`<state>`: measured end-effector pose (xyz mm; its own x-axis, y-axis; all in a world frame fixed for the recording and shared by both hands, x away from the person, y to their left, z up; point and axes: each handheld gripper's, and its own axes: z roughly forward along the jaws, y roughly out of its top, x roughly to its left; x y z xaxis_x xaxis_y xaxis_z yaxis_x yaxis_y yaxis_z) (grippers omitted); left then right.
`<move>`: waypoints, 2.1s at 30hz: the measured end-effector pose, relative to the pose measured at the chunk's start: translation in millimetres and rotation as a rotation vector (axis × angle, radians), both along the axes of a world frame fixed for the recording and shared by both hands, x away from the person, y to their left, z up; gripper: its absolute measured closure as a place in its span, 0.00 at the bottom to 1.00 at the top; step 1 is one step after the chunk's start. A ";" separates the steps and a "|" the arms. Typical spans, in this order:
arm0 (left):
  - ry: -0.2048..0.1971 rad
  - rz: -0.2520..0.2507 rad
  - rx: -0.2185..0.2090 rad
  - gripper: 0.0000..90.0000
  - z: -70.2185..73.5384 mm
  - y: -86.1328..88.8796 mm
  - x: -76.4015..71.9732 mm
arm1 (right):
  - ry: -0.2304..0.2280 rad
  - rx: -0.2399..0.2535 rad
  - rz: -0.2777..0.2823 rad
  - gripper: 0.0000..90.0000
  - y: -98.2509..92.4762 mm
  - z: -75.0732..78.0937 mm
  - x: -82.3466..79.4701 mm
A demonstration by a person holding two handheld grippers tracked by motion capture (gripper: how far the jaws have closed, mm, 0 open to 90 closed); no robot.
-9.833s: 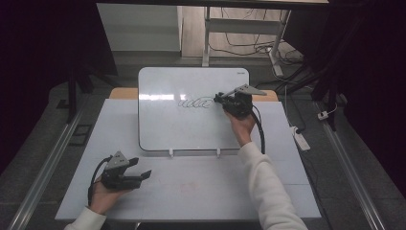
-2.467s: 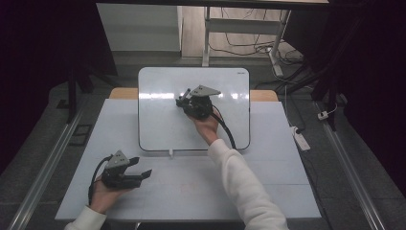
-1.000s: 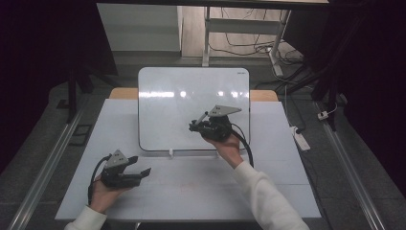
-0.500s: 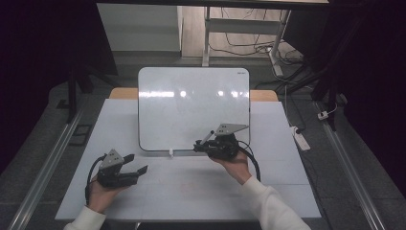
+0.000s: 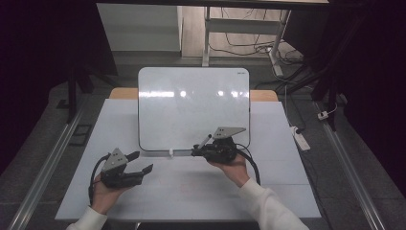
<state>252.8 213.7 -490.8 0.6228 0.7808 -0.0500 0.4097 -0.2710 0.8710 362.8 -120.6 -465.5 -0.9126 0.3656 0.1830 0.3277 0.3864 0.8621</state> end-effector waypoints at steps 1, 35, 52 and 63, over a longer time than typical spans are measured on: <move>-0.008 -0.008 -0.002 0.33 3.3 -2.5 0.4 | 0.002 -0.001 0.000 0.85 0.5 -0.2 0.0; -0.083 -0.293 -0.019 0.59 53.3 -115.6 61.1 | 0.102 0.010 0.035 0.85 18.3 -14.7 -1.8; -0.093 -0.314 -0.005 0.91 53.7 -116.3 62.2 | 0.113 0.022 0.049 0.84 18.8 -13.2 -3.8; -0.103 -0.213 -0.035 0.91 66.0 -82.4 61.9 | -0.058 0.079 -0.060 0.52 -4.2 -0.6 -17.2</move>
<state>314.8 131.3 -424.7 0.7766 0.6300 -0.0025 0.2553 -0.3110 0.9155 345.6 -124.8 -466.1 -0.8991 0.4069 0.1612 0.2974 0.2979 0.9071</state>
